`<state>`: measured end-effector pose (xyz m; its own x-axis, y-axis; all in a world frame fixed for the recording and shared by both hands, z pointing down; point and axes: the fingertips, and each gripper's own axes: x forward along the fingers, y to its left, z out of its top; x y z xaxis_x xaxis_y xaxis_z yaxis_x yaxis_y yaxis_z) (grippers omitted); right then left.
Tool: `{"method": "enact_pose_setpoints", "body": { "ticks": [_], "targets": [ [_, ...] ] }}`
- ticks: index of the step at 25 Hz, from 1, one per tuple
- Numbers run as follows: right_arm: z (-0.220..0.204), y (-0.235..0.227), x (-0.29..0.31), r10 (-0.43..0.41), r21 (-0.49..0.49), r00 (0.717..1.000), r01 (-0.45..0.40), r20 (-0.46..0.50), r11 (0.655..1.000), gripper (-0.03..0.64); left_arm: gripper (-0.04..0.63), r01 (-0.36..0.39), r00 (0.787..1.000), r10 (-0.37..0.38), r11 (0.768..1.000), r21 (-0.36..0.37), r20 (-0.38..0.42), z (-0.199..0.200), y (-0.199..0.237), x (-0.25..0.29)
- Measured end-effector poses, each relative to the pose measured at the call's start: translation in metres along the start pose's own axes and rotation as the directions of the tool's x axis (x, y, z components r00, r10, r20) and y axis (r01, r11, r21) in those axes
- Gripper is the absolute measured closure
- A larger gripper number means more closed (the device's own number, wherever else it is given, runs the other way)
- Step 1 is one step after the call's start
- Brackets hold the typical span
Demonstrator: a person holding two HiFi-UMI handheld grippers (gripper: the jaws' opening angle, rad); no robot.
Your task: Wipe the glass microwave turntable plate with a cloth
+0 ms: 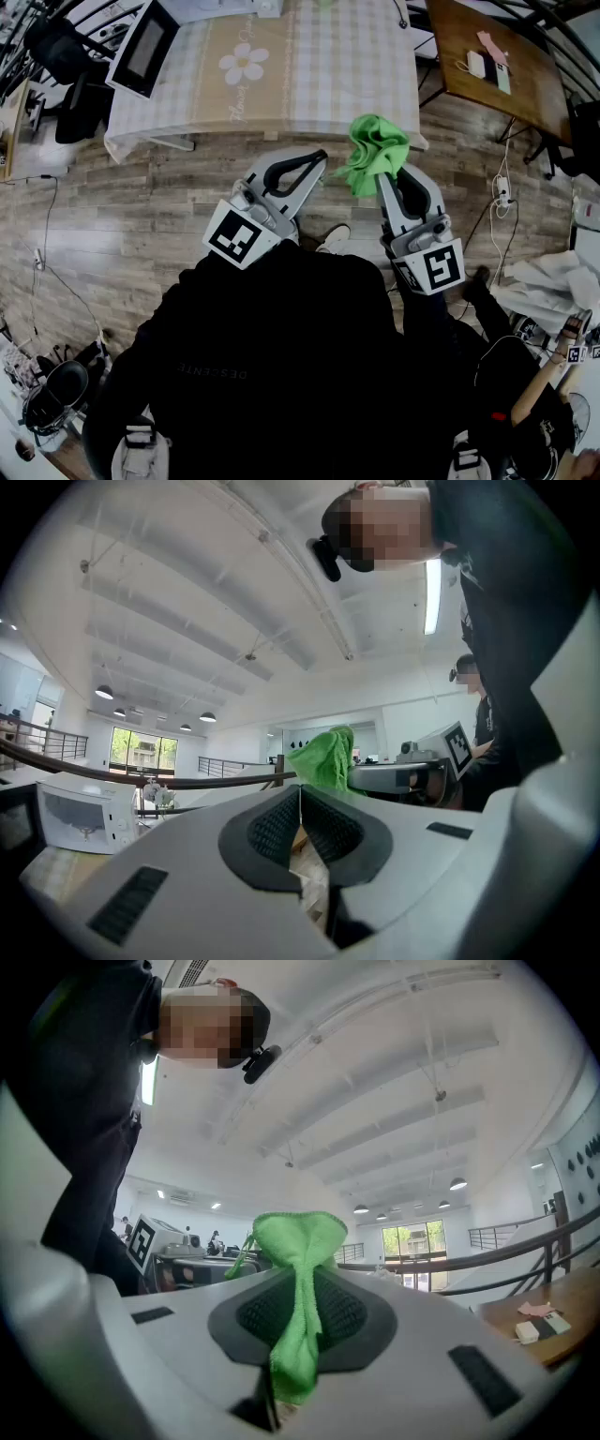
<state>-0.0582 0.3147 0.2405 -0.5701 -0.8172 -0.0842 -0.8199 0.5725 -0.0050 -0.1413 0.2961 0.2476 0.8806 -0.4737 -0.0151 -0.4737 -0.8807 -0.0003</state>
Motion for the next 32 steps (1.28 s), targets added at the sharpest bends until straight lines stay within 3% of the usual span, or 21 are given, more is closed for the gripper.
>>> {"method": "enact_pose_setpoints", "body": {
  "ticks": [9,24,32],
  "targets": [
    [-0.004,-0.004,-0.029,0.015,-0.014,1.000,-0.015,-0.023,1.000,0.558,0.574,-0.025,1.000,0.025,1.000,-0.014,0.010,-0.001,-0.031,0.006],
    [-0.012,-0.051,-0.073,0.020,0.084,1.000,-0.019,-0.011,0.996,0.551,0.574,-0.124,0.992,0.124,0.992,-0.002,-0.017,-0.006,-0.056,0.043],
    [-0.016,-0.072,-0.083,0.019,0.100,1.000,-0.018,-0.015,0.995,0.549,0.574,-0.118,0.992,0.118,0.993,0.013,-0.039,-0.015,-0.070,0.065]
  ]
}}
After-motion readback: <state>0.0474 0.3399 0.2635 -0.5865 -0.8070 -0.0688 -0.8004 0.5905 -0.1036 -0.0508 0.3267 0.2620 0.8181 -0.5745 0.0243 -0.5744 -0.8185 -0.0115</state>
